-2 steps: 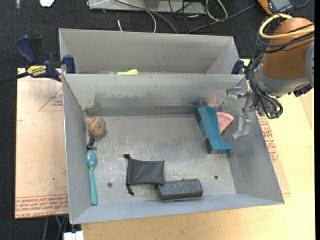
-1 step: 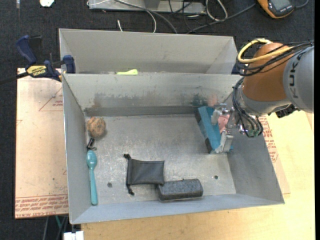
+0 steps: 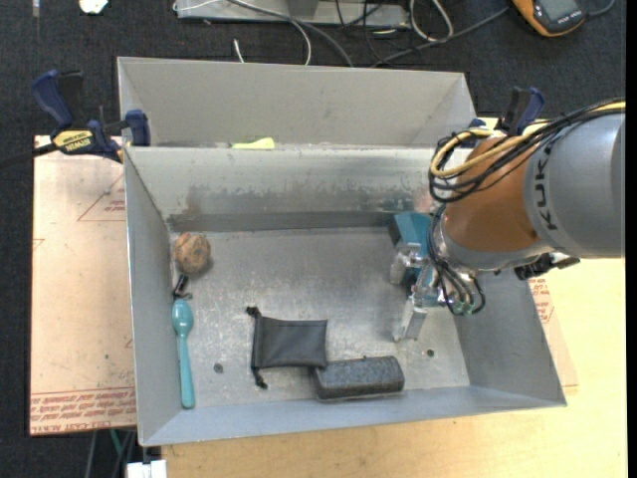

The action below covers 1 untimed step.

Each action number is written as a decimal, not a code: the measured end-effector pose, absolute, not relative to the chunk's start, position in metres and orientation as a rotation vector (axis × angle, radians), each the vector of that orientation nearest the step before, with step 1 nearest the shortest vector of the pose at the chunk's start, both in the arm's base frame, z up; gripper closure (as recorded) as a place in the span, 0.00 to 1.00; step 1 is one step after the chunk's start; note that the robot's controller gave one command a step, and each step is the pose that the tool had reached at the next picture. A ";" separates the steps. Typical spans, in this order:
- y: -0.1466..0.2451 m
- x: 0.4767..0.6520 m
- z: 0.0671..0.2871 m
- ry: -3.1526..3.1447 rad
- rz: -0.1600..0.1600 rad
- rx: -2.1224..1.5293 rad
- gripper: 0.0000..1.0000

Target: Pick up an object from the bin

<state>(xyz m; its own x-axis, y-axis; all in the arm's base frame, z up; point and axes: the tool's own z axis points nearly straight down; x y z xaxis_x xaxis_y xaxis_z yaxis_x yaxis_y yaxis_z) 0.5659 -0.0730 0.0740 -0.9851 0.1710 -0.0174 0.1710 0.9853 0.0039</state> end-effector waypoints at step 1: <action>-0.064 0.562 0.070 3.103 0.001 0.389 0.00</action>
Offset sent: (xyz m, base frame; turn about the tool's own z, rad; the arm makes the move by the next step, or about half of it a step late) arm -0.0453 0.0631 0.0685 -0.0948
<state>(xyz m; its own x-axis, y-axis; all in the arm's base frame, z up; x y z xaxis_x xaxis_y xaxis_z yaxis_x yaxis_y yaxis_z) 0.5616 -0.0638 0.0702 -0.9690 0.2465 -0.0138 0.2465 0.9691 0.0026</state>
